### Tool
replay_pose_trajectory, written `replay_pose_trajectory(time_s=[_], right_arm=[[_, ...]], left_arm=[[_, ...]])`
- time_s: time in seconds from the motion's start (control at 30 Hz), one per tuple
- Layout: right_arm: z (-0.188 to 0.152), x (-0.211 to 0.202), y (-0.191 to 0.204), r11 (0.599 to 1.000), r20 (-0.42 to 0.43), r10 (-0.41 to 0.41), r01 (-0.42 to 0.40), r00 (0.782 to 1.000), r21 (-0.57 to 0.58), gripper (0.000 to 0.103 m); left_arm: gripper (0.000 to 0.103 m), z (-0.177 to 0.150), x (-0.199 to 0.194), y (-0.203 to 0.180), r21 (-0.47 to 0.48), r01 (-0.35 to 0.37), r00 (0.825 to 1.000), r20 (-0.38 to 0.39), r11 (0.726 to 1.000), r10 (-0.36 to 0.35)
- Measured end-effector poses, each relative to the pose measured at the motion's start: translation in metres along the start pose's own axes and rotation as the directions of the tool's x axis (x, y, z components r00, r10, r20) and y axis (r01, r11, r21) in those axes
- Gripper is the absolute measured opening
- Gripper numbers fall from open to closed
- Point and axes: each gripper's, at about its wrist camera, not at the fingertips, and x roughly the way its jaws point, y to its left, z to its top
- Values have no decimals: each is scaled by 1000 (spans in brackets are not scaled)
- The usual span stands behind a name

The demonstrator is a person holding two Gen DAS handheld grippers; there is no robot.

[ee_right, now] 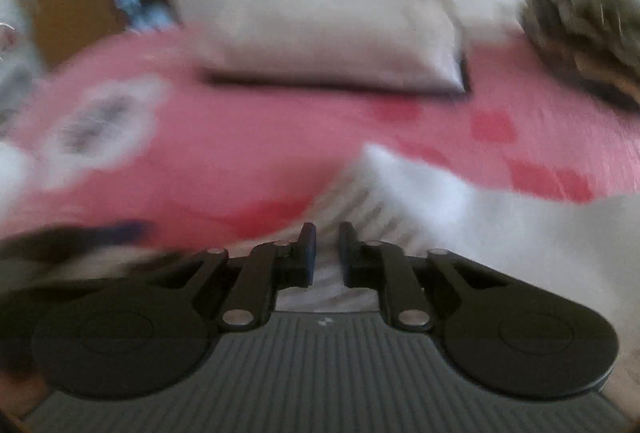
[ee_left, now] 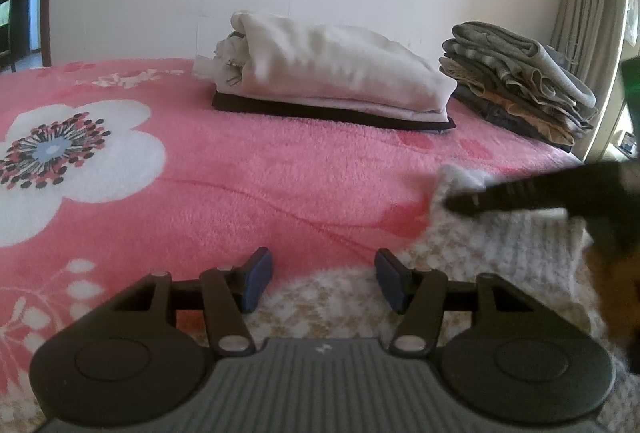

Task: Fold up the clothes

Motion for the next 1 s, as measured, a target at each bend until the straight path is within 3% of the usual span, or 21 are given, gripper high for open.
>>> replay_pose_trajectory(time_s=[0.13, 0.23, 0.33, 0.5, 0.57, 0.63, 0.7, 0.77, 0.83, 0.9, 1.0], right_arm=[[12, -2, -31, 977, 53, 5, -16, 999, 214, 0], [11, -34, -34, 975, 60, 11, -24, 998, 222, 4], [-1, -90, -39, 981, 62, 61, -71, 996, 183, 5], [-40, -169, -39, 965, -79, 169, -149, 982, 215, 6], [-59, -176, -31, 963, -160, 203, -168, 966, 211, 6], [-81, -169, -24, 975, -230, 179, -143, 957, 168, 6], [-97, -159, -29, 977, -231, 164, -125, 959, 173, 6], [-109, -153, -37, 972, -213, 165, -123, 963, 199, 5], [-118, -153, -42, 967, -193, 160, -115, 968, 225, 5], [-117, -174, -38, 967, -173, 138, -95, 975, 236, 9], [-122, -220, -22, 968, -139, 183, -154, 973, 197, 10]], left_arm=[[59, 0, 0, 2, -10, 10, 1000, 0, 1000, -10], [60, 0, 0, 2, -12, 12, 1000, -1, 1000, -12], [60, -1, 0, 2, -7, 9, 1000, -2, 1000, -9], [61, 0, 2, -6, 32, -20, 1000, -15, 999, 20], [62, 3, 2, -9, 55, -28, 999, -33, 998, 30], [62, 9, 2, -10, 75, -28, 998, -58, 997, 32], [62, 17, -4, -9, 88, -37, 995, -86, 995, 45], [62, 26, -28, -3, 62, -79, 993, -82, 995, 84], [64, 29, -66, 6, 5, -67, 997, -45, 998, 67], [65, 27, -105, 13, -49, -51, 998, -36, 997, 50], [67, 2, -163, 25, -149, -13, 997, -82, 989, 1]])
